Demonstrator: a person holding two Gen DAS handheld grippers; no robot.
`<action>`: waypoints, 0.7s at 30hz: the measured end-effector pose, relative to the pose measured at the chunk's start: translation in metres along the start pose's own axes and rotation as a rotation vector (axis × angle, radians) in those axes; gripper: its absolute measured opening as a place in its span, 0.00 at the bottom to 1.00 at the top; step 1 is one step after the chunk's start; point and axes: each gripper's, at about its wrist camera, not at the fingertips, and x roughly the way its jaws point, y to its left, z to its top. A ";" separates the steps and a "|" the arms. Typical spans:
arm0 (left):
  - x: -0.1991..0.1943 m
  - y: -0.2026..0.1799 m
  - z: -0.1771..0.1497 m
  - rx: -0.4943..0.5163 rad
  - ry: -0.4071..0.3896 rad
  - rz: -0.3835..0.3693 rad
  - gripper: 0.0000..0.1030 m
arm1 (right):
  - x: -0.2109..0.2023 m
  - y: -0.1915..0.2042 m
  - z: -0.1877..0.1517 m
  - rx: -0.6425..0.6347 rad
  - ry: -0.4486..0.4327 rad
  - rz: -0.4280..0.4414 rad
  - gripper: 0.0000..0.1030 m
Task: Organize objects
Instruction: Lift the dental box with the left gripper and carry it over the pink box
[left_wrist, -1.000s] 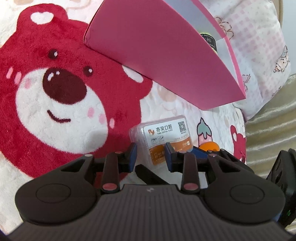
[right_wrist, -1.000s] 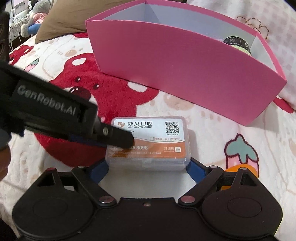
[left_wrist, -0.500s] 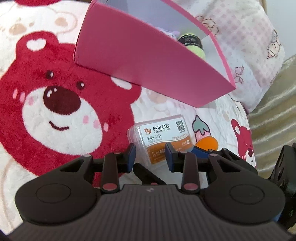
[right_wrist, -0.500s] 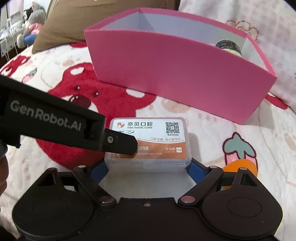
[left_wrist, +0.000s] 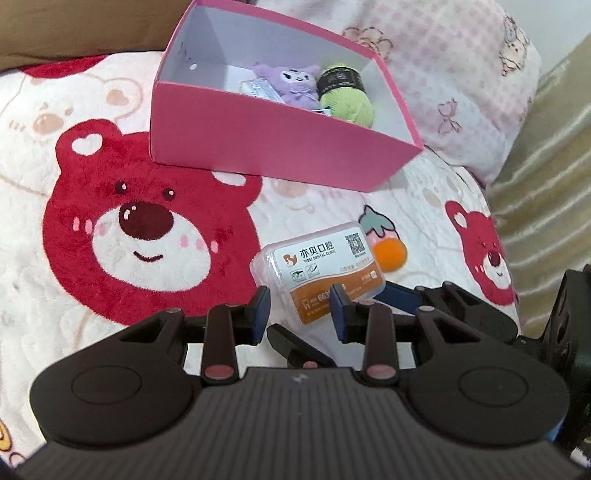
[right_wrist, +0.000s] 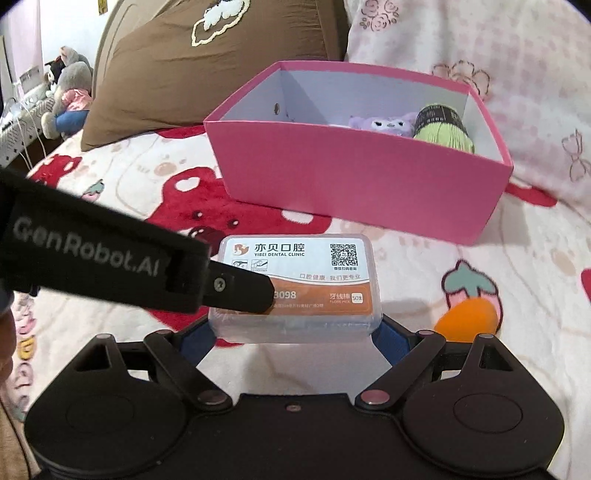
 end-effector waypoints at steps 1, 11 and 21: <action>-0.004 -0.002 0.000 0.005 0.000 -0.002 0.31 | -0.004 0.001 0.000 -0.006 -0.002 -0.001 0.90; -0.033 -0.011 0.002 0.038 -0.030 0.014 0.32 | -0.023 0.009 0.008 -0.005 -0.044 0.010 0.90; -0.058 -0.019 0.006 0.064 -0.048 -0.001 0.39 | -0.045 0.022 0.021 -0.042 -0.076 -0.016 0.90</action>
